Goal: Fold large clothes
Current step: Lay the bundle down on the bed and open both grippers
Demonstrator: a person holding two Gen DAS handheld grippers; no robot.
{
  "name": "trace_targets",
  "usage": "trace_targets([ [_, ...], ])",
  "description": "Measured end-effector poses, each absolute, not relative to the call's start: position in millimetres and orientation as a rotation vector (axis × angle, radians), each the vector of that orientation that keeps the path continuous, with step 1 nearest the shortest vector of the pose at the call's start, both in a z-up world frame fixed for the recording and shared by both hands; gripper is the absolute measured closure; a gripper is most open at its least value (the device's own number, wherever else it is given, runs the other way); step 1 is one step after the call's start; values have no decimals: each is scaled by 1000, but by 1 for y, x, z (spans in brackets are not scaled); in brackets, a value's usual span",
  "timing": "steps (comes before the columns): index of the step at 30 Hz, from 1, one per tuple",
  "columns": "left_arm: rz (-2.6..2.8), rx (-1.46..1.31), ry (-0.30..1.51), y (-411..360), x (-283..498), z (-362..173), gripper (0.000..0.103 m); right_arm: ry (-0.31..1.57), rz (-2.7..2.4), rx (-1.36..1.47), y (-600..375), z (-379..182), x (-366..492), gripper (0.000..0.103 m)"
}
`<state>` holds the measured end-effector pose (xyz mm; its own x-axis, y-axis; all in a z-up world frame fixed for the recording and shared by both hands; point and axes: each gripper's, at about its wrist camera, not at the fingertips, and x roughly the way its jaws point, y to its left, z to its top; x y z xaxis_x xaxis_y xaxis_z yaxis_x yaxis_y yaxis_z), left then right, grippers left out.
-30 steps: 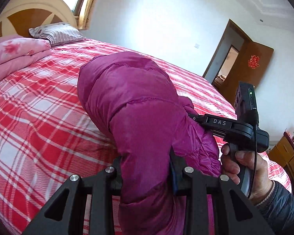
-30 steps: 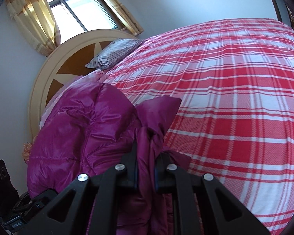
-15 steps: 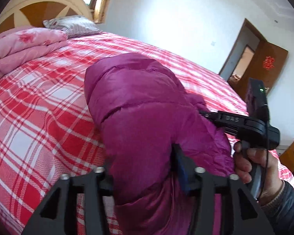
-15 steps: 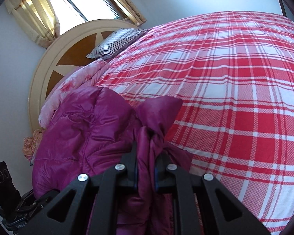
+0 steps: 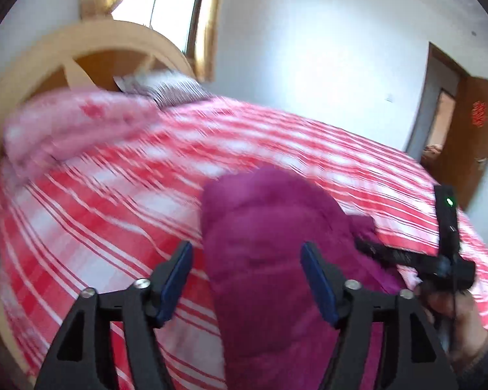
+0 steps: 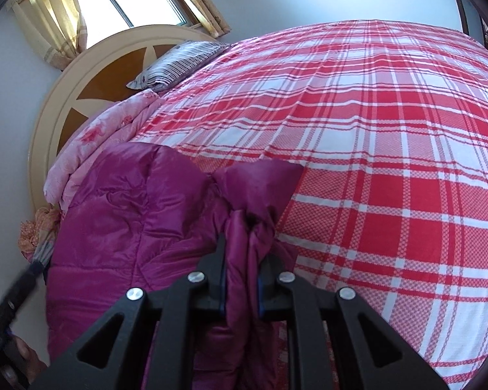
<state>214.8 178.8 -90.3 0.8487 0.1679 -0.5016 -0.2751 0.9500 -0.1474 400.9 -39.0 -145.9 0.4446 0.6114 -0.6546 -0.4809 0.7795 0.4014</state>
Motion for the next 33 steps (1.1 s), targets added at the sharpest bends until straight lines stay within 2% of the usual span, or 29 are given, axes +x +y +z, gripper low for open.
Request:
trace_targets([
  [2,254,-159,500,178,227,-94,23,884,670,156,-38,-150,402,86],
  [8,259,-20,678,165,271,-151,23,898,653,169,-43,-160,405,84],
  [11,257,-98,697,176,275,-164,15,903,653,171,-44,-165,406,83],
  [18,206,-197,721,183,274,-170,12,923,632,154,-41,-169,407,80],
  [20,219,-189,725,182,266,-155,12,923,624,168,-46,-166,405,70],
  [22,237,-185,653,180,248,-129,12,899,594,177,-56,-154,397,46],
  [26,208,-174,516,170,213,-79,12,778,524,170,-74,-111,366,36],
  [28,204,-144,483,164,199,-57,12,689,491,125,-77,-85,341,23],
  [31,178,-157,431,162,181,-38,12,592,470,106,-78,-55,304,12],
  [33,166,-165,416,161,175,-31,12,561,474,119,-78,-43,287,8],
])
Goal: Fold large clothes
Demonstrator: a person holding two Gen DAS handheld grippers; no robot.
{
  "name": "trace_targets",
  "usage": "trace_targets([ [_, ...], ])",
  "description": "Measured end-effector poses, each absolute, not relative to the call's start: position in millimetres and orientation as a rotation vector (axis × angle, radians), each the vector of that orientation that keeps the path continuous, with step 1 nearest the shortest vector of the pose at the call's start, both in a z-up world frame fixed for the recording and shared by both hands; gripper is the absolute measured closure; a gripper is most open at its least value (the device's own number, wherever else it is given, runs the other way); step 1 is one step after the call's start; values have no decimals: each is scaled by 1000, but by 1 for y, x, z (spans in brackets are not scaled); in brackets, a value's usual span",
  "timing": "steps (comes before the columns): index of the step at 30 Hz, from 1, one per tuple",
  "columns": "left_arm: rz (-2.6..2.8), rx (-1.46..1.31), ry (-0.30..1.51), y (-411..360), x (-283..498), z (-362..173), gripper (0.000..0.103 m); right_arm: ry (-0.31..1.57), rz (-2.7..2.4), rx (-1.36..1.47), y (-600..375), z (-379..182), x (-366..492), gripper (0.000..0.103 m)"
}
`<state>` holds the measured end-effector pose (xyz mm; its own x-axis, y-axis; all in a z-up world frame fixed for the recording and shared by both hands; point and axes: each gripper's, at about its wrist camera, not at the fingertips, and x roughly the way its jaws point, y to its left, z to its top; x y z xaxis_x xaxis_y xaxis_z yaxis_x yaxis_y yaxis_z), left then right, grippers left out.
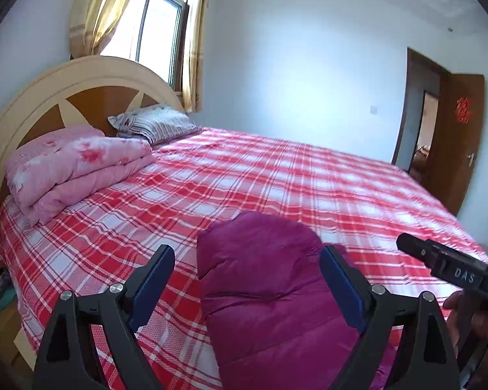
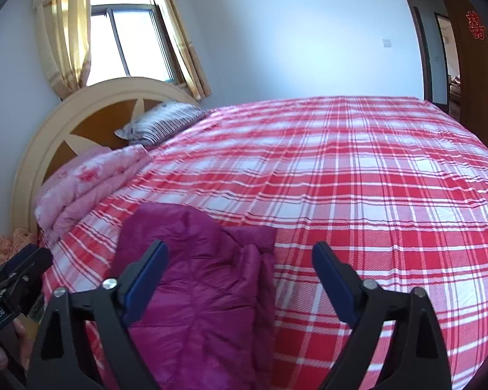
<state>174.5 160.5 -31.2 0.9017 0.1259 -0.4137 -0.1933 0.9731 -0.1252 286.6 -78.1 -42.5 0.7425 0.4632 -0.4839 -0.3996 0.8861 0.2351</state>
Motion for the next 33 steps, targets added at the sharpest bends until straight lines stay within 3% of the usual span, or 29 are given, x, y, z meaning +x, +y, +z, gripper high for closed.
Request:
trace_targets([
  [33,154,-150,378,163,160,-13,12,476,456,93,-78,-13,235,3],
])
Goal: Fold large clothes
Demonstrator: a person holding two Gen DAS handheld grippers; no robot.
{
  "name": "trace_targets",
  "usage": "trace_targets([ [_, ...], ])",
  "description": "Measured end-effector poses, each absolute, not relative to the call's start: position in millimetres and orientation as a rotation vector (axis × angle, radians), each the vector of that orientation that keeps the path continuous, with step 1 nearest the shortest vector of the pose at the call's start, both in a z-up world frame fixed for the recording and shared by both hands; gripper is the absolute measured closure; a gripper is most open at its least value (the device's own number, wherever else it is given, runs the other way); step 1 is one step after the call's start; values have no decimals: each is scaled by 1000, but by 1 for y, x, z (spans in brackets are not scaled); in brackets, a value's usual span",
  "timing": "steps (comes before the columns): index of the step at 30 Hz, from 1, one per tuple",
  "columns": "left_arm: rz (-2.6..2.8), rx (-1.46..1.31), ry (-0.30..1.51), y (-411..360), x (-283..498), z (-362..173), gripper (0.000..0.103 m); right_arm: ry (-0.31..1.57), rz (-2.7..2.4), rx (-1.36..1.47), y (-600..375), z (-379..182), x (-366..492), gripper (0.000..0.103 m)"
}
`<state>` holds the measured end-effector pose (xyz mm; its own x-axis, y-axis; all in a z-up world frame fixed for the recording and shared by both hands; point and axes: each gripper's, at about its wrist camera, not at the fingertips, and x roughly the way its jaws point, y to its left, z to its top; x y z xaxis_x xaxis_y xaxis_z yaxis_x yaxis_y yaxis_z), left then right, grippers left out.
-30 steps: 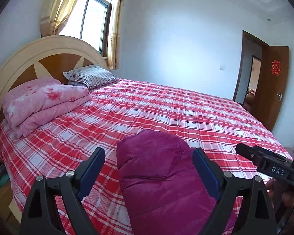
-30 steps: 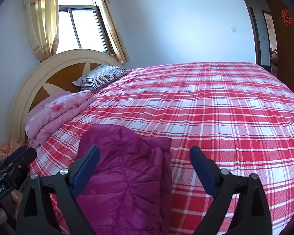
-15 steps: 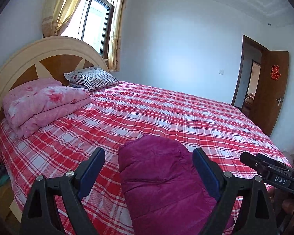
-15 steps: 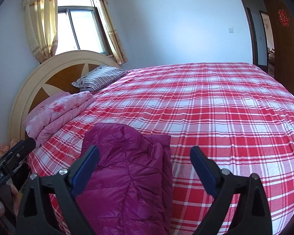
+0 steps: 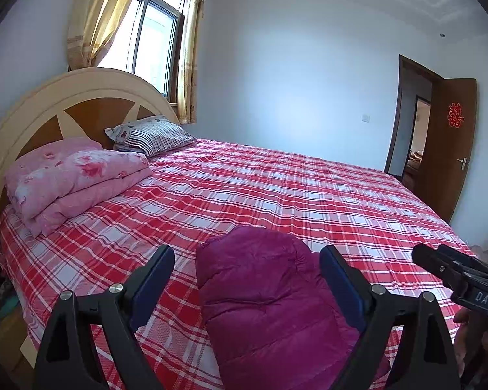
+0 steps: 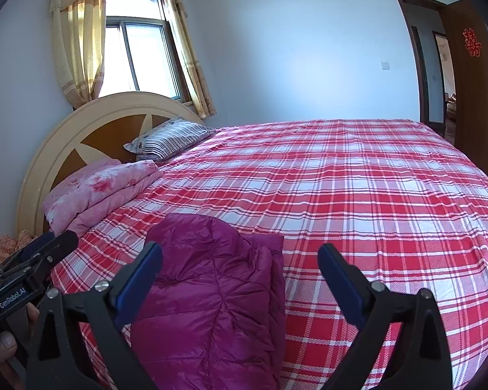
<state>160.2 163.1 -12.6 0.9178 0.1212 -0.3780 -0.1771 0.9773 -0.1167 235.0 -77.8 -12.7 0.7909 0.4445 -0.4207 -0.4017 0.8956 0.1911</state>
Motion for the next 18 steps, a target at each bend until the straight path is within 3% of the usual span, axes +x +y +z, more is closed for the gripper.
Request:
trace_targets([
  [11,181,-129,380,162,160,-11,11,435,456,89,-79,-8,227,0],
  [18,183,-103,358,158,157,-7,3,421,455,95,-82,-5,224,0],
])
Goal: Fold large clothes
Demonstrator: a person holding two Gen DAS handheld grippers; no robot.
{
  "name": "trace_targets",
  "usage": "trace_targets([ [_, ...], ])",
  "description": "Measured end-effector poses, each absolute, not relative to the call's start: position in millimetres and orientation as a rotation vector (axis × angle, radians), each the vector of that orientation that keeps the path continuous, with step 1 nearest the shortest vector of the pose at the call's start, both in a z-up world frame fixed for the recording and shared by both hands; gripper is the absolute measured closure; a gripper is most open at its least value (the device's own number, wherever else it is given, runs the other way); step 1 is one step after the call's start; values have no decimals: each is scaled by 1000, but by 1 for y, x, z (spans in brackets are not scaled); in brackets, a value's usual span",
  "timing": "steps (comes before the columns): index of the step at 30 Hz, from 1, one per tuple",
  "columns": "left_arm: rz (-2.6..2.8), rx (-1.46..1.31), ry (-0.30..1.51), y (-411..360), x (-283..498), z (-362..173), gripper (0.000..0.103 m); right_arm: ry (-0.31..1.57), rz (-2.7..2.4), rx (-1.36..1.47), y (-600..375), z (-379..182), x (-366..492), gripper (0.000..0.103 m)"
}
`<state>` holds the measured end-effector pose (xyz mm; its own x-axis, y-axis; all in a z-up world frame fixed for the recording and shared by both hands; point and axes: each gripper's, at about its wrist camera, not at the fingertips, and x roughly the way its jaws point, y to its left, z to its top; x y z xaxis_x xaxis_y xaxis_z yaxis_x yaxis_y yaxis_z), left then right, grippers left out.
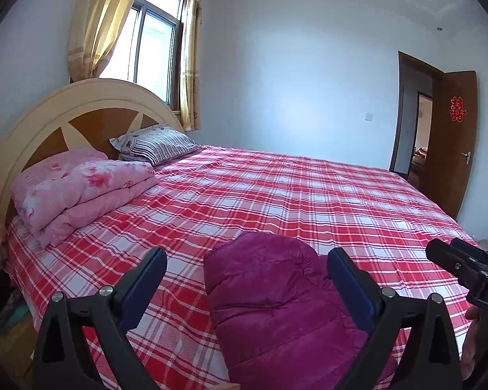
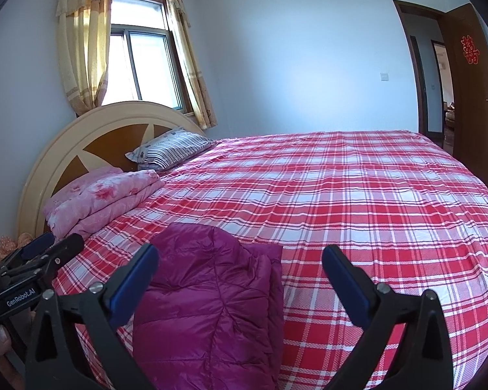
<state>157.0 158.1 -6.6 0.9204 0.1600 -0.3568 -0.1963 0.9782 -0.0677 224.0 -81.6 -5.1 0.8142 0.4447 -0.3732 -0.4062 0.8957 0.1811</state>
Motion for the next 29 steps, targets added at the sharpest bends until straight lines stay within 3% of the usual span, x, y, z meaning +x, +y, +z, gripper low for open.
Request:
trace_targets([
  [29,209,-118,283,175,146,2,1,381,483,80,-76,5,210,0],
])
